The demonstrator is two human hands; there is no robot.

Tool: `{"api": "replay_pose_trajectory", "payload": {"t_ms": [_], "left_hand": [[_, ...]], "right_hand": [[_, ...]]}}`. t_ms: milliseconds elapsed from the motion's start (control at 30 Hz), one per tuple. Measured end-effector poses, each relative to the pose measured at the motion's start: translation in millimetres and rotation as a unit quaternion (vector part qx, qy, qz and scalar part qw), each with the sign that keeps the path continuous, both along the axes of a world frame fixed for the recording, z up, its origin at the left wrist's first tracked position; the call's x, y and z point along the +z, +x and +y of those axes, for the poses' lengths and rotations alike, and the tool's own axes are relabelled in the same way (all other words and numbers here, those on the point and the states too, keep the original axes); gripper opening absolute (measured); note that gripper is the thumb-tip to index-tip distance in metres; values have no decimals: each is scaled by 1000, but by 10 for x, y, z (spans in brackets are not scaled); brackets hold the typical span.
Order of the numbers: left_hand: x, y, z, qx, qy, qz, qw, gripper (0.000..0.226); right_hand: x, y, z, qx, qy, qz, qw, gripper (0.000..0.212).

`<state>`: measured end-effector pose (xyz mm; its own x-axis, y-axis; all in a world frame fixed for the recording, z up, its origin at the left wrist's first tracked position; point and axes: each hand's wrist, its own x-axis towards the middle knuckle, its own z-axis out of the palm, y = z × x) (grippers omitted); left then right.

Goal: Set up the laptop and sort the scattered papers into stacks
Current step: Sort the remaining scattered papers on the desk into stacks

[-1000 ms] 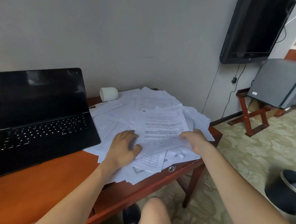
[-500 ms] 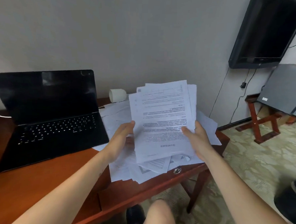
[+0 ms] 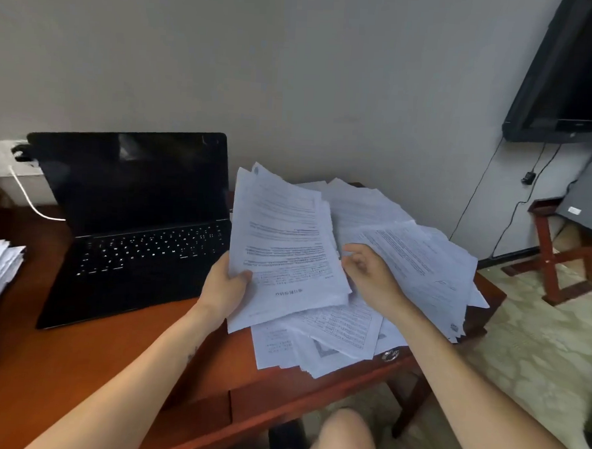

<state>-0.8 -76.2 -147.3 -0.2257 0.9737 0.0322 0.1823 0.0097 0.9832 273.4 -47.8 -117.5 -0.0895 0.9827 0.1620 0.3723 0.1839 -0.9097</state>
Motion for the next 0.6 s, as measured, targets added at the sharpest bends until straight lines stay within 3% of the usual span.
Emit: {"api": "replay_pose_trajectory", "payload": {"t_ms": [100,167,233,433,600], "left_hand": [[-69,-119,-42,23,46,29,998,36],[-102,-124,-112,39,81,37,995,34],[-102,-106,-191,73,115,39,990,31],[-108,-231,-288,129,148,2,981,35],[-153,-297,-259,92,109,-13,990,38]], "right_hand": [[-99,111,30,-17,54,-175,983,45],[-131,192,-7,18,14,-299,954,73],[-185,214,-18,45,-19,-369,928,87],[-281,233,73,-9,90,-382,920,58],[-290,295,121,-58,163,-447,877,28]]}}
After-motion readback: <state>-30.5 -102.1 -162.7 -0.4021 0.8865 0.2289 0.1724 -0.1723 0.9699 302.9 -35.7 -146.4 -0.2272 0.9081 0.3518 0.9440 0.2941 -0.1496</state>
